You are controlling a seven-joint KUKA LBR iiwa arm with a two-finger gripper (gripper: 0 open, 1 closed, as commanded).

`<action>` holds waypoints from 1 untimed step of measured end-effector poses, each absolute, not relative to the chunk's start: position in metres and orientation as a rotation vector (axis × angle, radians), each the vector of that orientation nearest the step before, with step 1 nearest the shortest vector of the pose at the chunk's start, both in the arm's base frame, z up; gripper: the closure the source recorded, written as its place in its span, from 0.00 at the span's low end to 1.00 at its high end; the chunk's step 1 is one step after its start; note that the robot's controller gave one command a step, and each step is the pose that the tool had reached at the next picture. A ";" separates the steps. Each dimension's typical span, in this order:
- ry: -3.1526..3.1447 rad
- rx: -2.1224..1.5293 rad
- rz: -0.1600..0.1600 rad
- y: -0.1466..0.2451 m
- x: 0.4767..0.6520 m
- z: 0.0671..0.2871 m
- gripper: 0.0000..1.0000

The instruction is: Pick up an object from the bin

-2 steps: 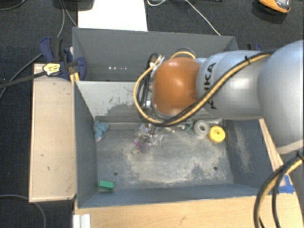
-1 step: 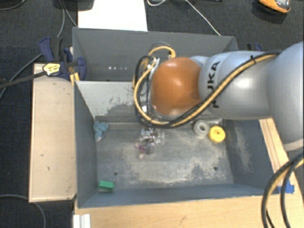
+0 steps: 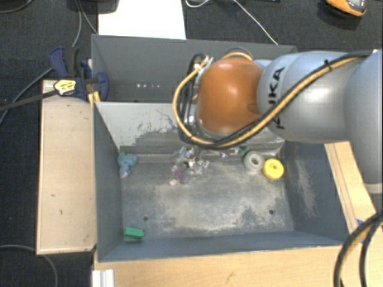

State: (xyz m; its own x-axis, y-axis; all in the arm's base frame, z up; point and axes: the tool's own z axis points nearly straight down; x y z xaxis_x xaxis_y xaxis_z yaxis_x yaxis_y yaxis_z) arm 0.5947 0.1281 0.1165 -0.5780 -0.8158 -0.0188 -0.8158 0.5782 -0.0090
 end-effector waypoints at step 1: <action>2.437 -1.956 -0.002 0.131 0.594 0.139 1.00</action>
Offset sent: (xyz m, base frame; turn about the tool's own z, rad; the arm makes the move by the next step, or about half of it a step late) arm 0.0000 -0.0001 0.0278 0.0000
